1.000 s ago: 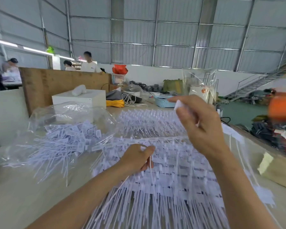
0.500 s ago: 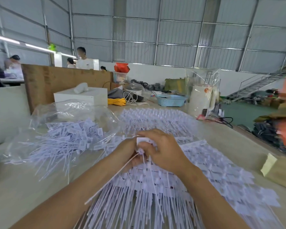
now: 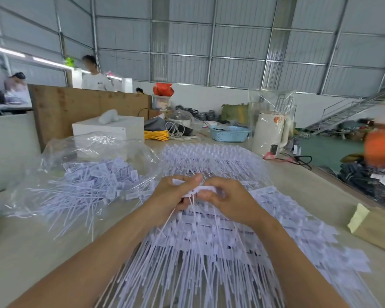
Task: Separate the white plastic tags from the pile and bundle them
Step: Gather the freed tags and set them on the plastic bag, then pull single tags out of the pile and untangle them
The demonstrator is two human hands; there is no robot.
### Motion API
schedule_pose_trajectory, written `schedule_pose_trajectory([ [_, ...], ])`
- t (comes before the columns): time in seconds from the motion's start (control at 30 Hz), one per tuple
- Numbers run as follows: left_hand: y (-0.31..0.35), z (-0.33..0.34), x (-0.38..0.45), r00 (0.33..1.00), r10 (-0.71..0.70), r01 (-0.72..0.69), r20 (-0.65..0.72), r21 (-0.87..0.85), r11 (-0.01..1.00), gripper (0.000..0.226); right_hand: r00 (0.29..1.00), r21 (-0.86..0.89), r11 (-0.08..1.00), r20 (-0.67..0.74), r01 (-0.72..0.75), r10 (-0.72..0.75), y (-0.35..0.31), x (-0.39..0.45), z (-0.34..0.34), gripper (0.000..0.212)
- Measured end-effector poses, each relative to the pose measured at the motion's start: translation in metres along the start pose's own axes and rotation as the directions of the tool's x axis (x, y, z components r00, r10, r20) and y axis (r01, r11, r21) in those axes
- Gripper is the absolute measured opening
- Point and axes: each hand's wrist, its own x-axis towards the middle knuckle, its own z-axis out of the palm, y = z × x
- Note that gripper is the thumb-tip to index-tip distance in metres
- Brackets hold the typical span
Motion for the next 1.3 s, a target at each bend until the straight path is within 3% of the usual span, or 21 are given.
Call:
schedule_pose_trajectory([
  [0.1, 0.009, 0.002, -0.009, 0.999, 0.032, -0.033, 0.019, 0.018, 0.999, 0.033, 0.993, -0.015, 1.0, -0.118, 0.013, -0.015, 0.0, 0.002, 0.0, 0.008],
  [0.3, 0.02, 0.006, -0.019, 0.999, 0.051, -0.053, 0.018, 0.168, 0.984, 0.035, 0.999, -0.088, 0.995, -0.012, -0.038, 0.037, 0.001, 0.001, 0.005, 0.011],
  [0.5, 0.024, 0.004, -0.019, 0.999, 0.028, -0.033, 0.025, 0.19, 0.981, 0.037, 0.988, -0.213, 0.975, -0.122, 0.072, -0.099, -0.006, 0.0, 0.006, 0.012],
  [0.7, 0.02, -0.012, -0.009, 0.994, -0.06, 0.035, 0.097, 0.245, 0.969, 0.036, 0.943, -0.525, 0.825, -0.118, 0.207, -0.311, -0.02, -0.003, 0.006, 0.01],
  [0.8, 0.021, -0.03, -0.004, 0.952, -0.156, 0.121, 0.263, 0.143, 0.982, 0.035, 0.911, -0.486, 0.868, -0.305, 0.102, -0.278, -0.013, -0.003, -0.021, 0.012],
  [0.9, 0.016, -0.035, 0.003, 0.945, -0.124, 0.185, 0.304, -0.179, 0.966, 0.032, 0.855, -0.34, 0.938, -0.468, 0.06, -0.224, -0.01, -0.006, -0.041, 0.024],
  [1.1, 0.004, -0.009, 0.009, 0.985, -0.099, 0.14, 0.144, -0.314, 0.939, 0.044, 0.921, -0.491, 0.851, -0.214, 0.187, -0.326, -0.037, -0.001, 0.0, 0.018],
  [1.3, 0.004, -0.004, 0.007, 0.981, -0.05, 0.108, 0.186, -0.312, 0.944, 0.056, 0.962, -0.331, 0.93, -0.157, 0.162, -0.223, -0.027, -0.003, -0.003, 0.025],
])
